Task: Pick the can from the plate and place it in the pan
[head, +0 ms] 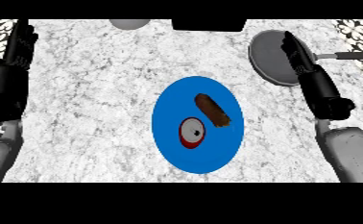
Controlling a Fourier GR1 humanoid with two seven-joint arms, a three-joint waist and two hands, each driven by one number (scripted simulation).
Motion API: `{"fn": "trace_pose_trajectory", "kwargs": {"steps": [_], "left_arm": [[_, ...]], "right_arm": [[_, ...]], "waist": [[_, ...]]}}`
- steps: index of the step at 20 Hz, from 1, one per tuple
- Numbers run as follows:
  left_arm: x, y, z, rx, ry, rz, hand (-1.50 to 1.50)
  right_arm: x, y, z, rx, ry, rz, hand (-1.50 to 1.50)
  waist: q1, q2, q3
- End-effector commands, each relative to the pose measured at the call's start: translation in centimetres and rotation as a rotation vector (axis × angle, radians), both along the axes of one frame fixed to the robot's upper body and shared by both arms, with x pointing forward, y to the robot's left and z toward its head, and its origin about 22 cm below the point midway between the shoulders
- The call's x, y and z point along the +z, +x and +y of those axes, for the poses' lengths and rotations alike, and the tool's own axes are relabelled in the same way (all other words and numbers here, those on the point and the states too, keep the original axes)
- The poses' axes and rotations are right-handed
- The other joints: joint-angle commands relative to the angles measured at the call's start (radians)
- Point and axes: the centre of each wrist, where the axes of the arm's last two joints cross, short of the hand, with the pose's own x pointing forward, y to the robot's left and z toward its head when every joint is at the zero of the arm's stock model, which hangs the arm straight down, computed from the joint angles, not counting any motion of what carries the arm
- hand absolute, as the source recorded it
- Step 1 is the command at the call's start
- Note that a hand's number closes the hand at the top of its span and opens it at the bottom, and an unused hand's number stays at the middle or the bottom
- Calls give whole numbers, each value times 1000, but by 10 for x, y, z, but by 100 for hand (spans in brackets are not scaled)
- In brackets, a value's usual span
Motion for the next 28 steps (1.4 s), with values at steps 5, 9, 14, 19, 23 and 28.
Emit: {"fn": "trace_pose_trajectory", "kwargs": {"steps": [5,9,14,19,23,28], "left_arm": [[-60,-5,-10,-6,-225,159,0],[-67,-5,-9,1,-275,257,0],[-73,-15,-12,8,-287,281,0],[-70,-14,-7,-26,-315,262,0],[-68,-9,-14,-20,-294,250,0],[-79,-9,-18,-49,-293,272,0]], "right_arm": [[-47,-40,83,66,217,223,150],[-64,-65,87,-255,36,16,-150],[-67,-127,70,-404,-126,-85,-150],[-17,-170,63,-368,-263,4,-150],[5,-190,58,-299,-468,135,-150],[80,-199,64,-373,-499,178,-150]], "waist": [[-30,-8,26],[-76,-20,23],[-94,-33,23],[-61,-22,21],[-61,-21,18],[-21,-9,20]]}}
